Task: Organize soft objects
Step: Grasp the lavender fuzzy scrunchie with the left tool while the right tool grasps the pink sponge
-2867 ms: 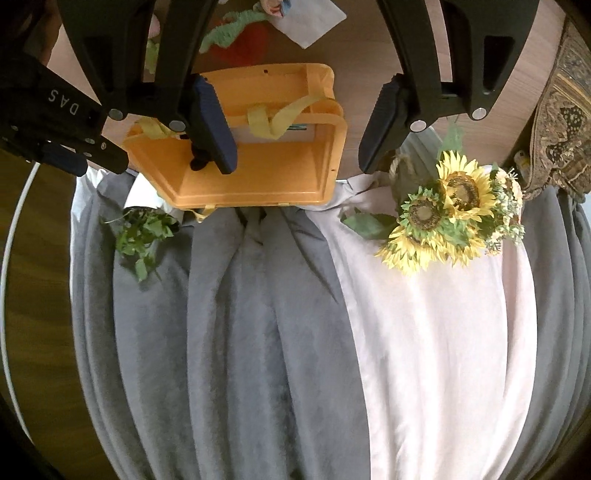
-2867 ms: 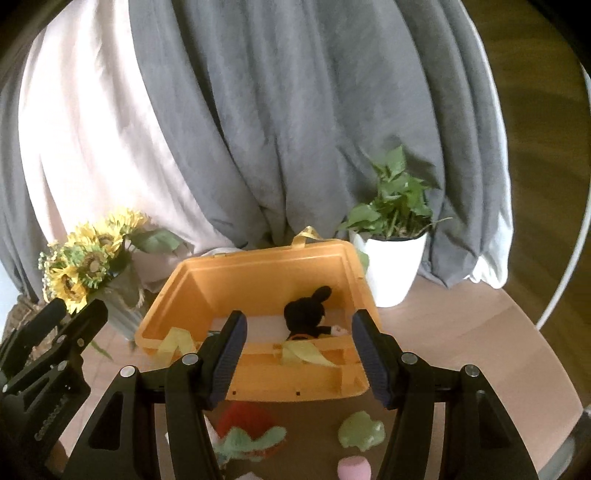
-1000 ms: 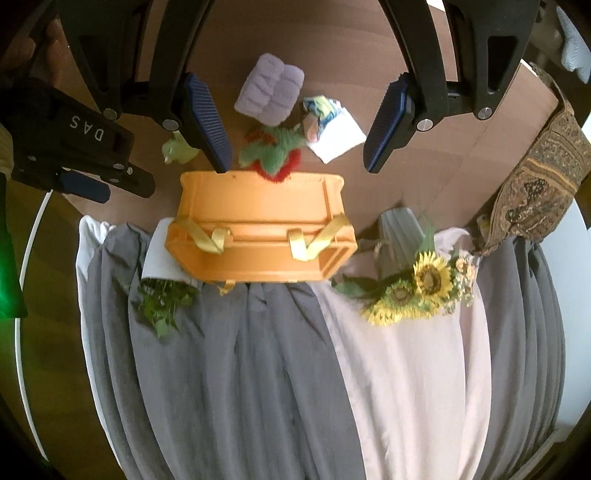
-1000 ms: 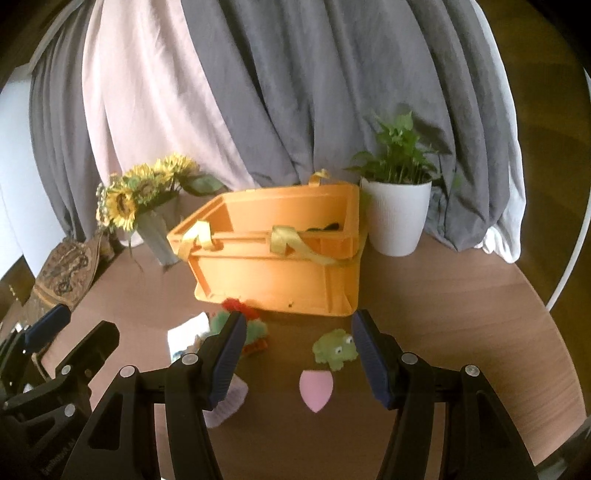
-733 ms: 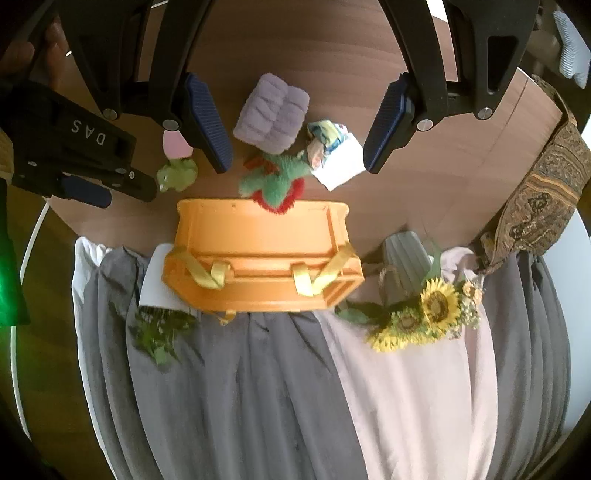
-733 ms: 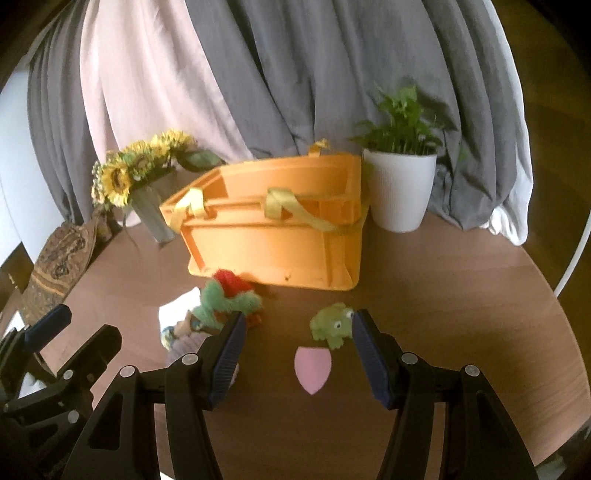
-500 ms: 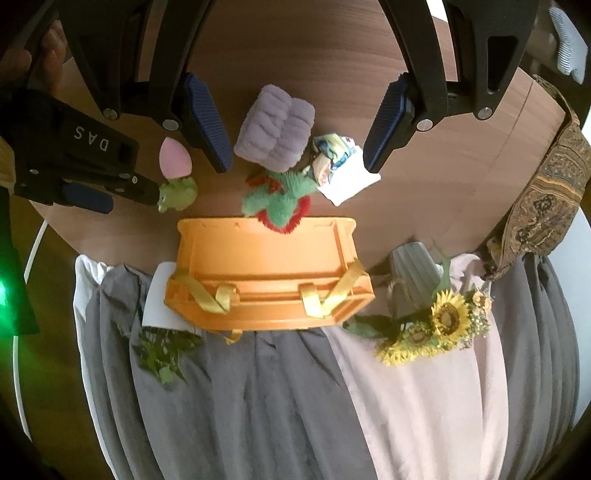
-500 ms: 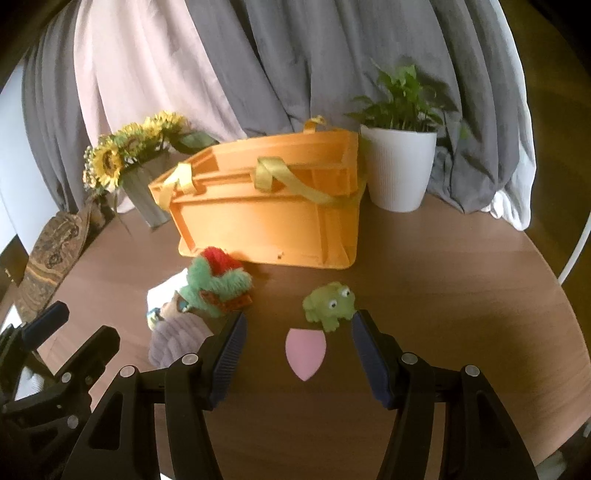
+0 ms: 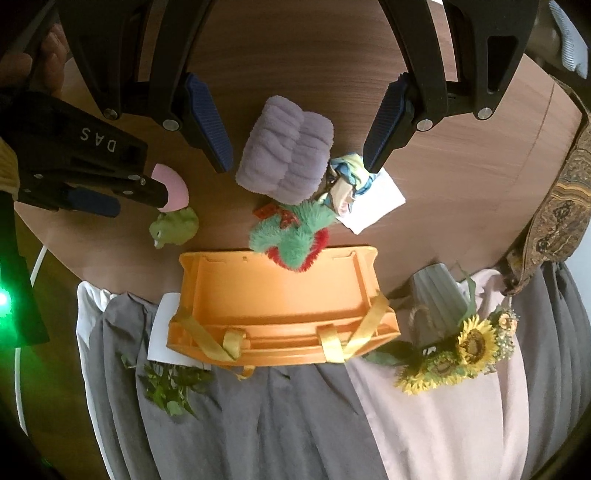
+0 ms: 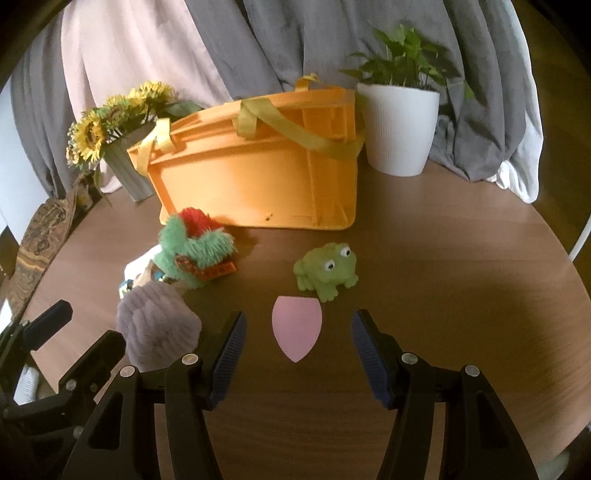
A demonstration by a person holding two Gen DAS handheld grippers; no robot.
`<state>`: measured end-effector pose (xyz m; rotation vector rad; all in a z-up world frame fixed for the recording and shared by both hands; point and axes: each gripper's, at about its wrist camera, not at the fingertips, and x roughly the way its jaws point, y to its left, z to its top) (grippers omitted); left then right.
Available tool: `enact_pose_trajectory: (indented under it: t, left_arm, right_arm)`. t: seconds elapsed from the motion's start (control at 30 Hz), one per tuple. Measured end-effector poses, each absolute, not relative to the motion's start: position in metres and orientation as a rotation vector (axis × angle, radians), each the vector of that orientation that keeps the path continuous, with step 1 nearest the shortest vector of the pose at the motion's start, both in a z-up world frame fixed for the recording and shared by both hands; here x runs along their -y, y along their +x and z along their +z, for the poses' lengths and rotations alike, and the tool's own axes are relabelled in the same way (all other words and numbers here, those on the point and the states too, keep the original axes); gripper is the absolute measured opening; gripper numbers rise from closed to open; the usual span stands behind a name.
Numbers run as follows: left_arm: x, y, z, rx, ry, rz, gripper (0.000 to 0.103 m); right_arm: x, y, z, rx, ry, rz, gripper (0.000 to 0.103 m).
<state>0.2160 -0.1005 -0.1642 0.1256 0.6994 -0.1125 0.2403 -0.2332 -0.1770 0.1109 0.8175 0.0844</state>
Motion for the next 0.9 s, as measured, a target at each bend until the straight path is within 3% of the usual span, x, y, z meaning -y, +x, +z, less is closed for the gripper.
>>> enact_pose_trajectory:
  t: [0.37, 0.63, 0.9]
  left_arm:
    - [0.099, 0.233, -0.184, -0.734, 0.130, -0.126, 0.072]
    - [0.100, 0.240, -0.189, -0.746, 0.133, -0.144, 0.062]
    - [0.101, 0.244, -0.194, -0.758, 0.126, -0.170, 0.043]
  right_arm:
    - [0.228, 0.254, -0.196, -0.844, 0.112, 0.079, 0.061]
    - [0.227, 0.263, -0.206, -0.858, 0.126, 0.067, 0.061]
    - [0.225, 0.265, -0.211, -0.870, 0.125, 0.059, 0.060]
